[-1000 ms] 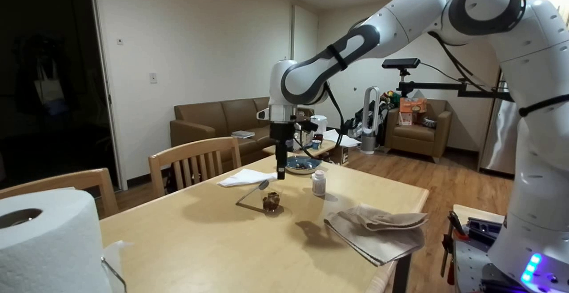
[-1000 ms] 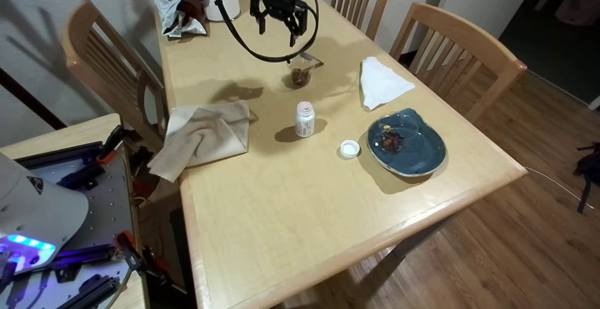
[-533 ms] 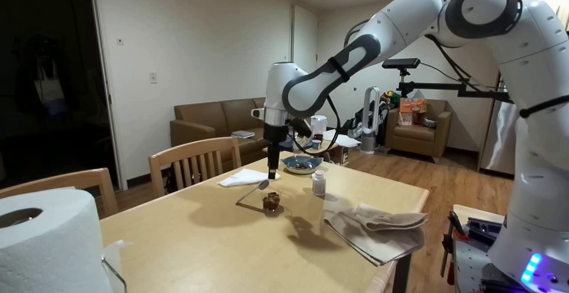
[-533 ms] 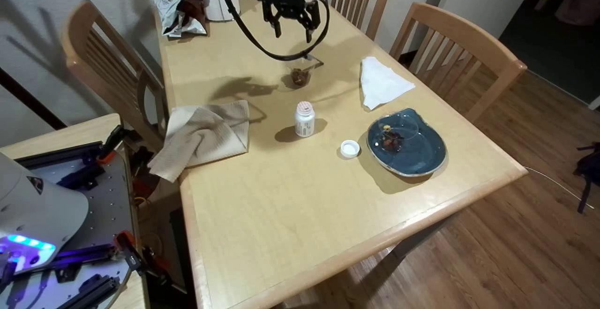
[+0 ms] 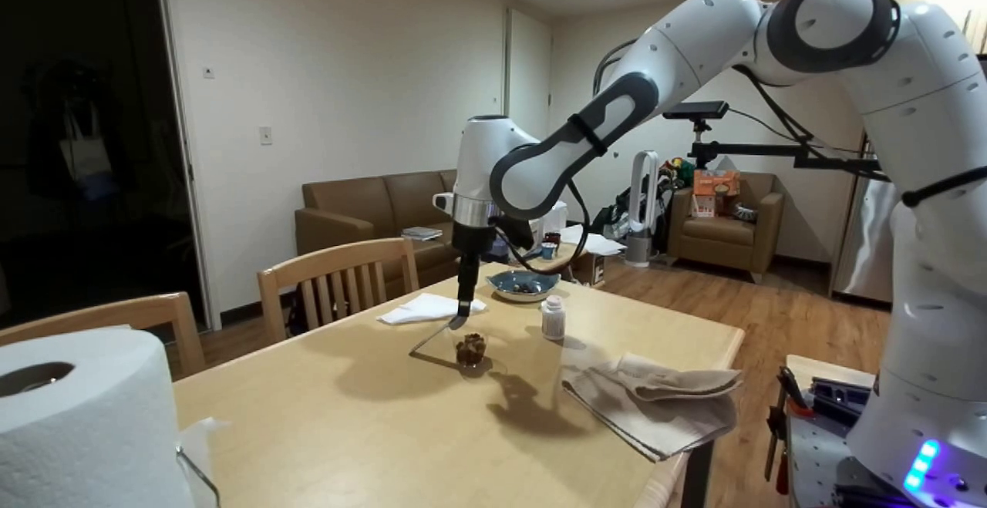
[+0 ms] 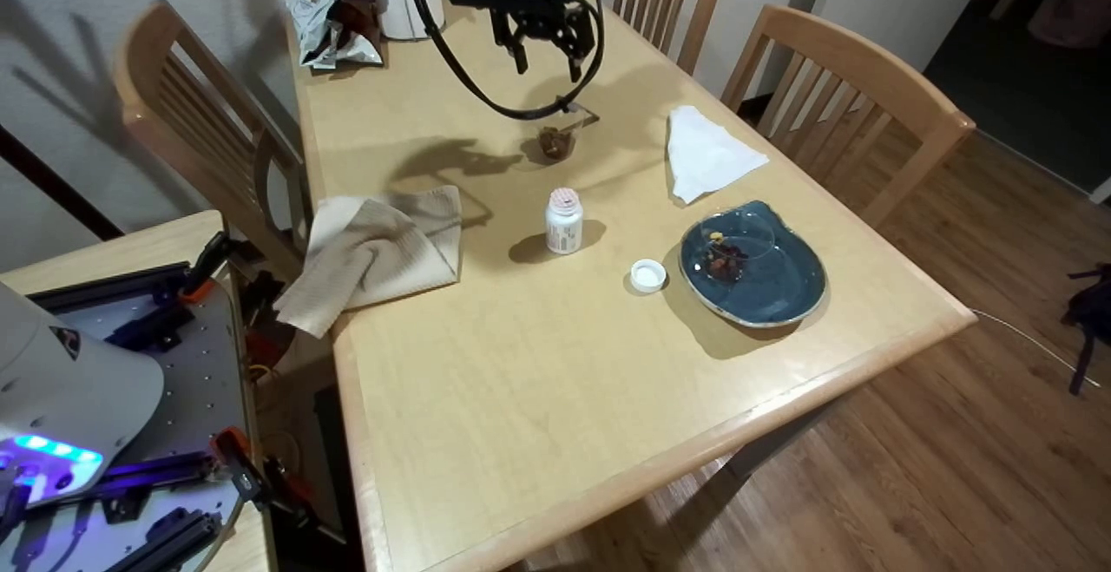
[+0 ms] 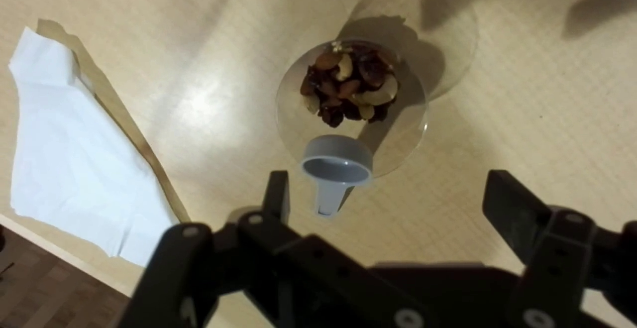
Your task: Place the grey measuring spoon inside the glass cup
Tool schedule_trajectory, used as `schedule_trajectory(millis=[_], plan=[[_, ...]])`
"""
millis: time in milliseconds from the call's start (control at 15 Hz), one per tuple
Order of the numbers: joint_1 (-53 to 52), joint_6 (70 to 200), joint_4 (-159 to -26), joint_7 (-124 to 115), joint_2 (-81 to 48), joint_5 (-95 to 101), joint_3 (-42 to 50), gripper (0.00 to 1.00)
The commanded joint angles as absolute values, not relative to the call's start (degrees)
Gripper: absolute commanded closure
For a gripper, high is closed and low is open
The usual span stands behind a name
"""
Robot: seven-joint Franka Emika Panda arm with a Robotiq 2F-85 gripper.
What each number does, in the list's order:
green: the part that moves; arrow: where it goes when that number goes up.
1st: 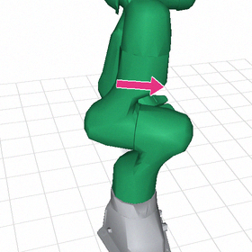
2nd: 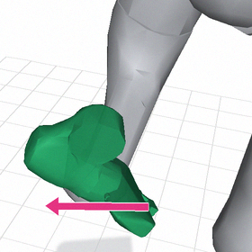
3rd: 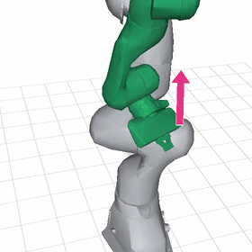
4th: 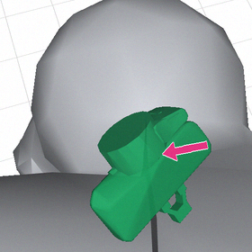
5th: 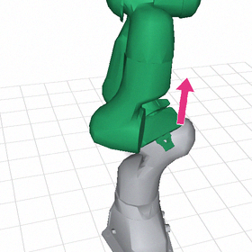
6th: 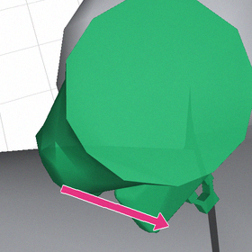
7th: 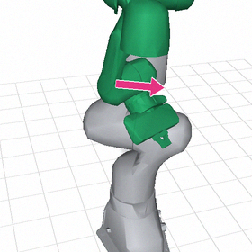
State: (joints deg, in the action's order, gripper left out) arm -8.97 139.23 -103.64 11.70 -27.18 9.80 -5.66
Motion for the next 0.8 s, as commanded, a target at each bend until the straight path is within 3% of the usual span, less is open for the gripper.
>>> schedule_trajectory(millis=[0,133,467,733], plan=[[-9.5,136.3,-102.1,7.3,-27.9,8.8,-5.7,0.00],[-9.7,143.1,-102.8,6.6,-28.5,10.3,-5.3,0.00],[-9.3,142.1,-103.5,8.0,-27.9,9.6,-5.8,0.00],[-6.6,130.1,-102.8,10.2,-28.1,-0.8,-9.9,0.00]])
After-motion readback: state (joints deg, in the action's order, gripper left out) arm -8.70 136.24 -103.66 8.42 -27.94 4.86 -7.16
